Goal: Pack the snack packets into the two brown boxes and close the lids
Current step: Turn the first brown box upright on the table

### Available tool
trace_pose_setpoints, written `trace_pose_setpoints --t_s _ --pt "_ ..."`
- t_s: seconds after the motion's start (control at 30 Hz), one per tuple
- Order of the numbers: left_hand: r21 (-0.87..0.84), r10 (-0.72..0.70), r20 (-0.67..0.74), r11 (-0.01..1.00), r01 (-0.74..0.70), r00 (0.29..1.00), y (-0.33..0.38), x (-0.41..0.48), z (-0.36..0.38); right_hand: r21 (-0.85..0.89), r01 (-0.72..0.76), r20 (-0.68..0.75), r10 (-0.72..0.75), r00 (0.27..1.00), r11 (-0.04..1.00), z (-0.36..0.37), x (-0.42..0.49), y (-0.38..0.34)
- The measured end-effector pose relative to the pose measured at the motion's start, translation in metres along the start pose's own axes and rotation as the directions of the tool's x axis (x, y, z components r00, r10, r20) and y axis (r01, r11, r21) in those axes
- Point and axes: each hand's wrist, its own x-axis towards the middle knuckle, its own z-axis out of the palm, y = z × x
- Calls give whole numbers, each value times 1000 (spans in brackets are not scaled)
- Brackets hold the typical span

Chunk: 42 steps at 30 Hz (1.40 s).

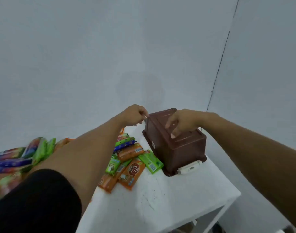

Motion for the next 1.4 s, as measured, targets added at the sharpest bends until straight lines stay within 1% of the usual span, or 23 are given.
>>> trace_pose_setpoints --t_s 0.07,0.2,0.27,0.33,0.43,0.53,0.63,0.73,0.83,0.93,1.0,1.07,1.13,1.2,1.23,1.3,1.33,1.4 --pt "3 -35 -28 999 35 999 0 9 10 -102 -6 69 13 998 995 3 -6 3" --pt "-4 -116 10 993 116 993 -5 23 35 -329 11 152 42 988 944 28 -12 17" --pt "-41 -142 24 989 143 990 -7 28 44 -390 14 164 55 985 921 37 -17 20" --pt "-92 -169 45 981 173 985 -11 31 50 -412 21 158 49 986 911 46 -20 22" --pt "-154 -167 88 972 180 982 -17 33 54 -458 41 86 -2 996 888 56 -20 25" --pt "-295 -191 92 932 210 977 -21 34 53 -502 55 0 -64 998 863 61 -19 27" --pt "-400 -183 121 891 217 976 -23 32 49 -615 70 -27 -109 994 785 61 -26 27" --pt "-424 -141 115 888 177 983 -19 28 39 -664 60 -80 -150 985 746 54 -41 32" --pt "-483 -92 74 868 116 993 -3 23 24 -660 30 -175 -192 966 751 37 -54 38" --pt "-486 -51 29 872 58 998 13 16 5 -648 18 -242 -229 943 761 16 -64 39" --pt "-465 -32 -15 885 21 999 19 7 -9 -629 23 -287 -259 922 777 5 -71 35" --pt "-460 -27 -61 888 -4 998 22 -5 -23 -577 47 -344 -295 891 816 -4 -77 31" --pt "-461 -35 -98 887 -14 995 24 -21 -38 -461 96 -432 -318 844 882 -10 -81 29" --pt "-460 -52 -118 888 -8 992 20 -40 -53 -298 173 -505 -309 806 939 -14 -84 24" --pt "-463 -62 -122 886 -2 991 16 -51 -60 -186 197 -532 -267 804 963 -17 -86 19" --pt "-467 -82 -128 884 13 988 6 -72 -72 56 203 -527 -144 838 978 -19 -89 5" --pt "-474 -88 -130 880 16 988 1 -83 -78 154 215 -509 -109 854 964 -18 -89 -1" --pt "-492 -91 -135 870 13 987 -9 -108 -91 317 266 -487 -84 869 910 -14 -86 -13"
